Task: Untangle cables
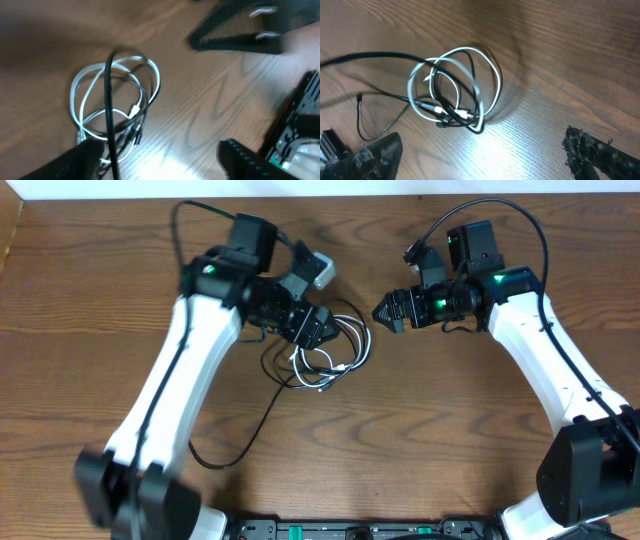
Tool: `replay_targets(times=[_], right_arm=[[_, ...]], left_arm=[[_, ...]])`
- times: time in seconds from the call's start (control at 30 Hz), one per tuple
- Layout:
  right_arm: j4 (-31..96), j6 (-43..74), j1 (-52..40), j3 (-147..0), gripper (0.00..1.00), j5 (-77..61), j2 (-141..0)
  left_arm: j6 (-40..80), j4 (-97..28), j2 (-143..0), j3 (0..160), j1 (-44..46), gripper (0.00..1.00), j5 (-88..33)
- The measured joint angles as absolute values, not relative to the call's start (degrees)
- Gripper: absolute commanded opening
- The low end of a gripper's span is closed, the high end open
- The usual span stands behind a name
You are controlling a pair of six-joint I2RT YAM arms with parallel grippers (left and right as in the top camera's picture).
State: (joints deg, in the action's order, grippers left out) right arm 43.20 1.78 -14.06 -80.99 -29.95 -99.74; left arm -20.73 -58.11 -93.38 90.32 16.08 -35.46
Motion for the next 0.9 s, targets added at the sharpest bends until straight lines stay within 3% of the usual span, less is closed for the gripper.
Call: replay_targets(times=[0.2, 0.9], right_arm=[[43.2, 1.8, -14.1, -81.0, 0.99, -30.0, -99.7], [43.2, 1.8, -14.1, -81.0, 0.99, -30.0, -99.7]], left_arm=[[-18.5, -58.1, -83.9, 91.9, 16.1, 0.96, -35.4], [-15.2, -57.3, -87.8, 92.0, 16.1, 0.97, -34.1]])
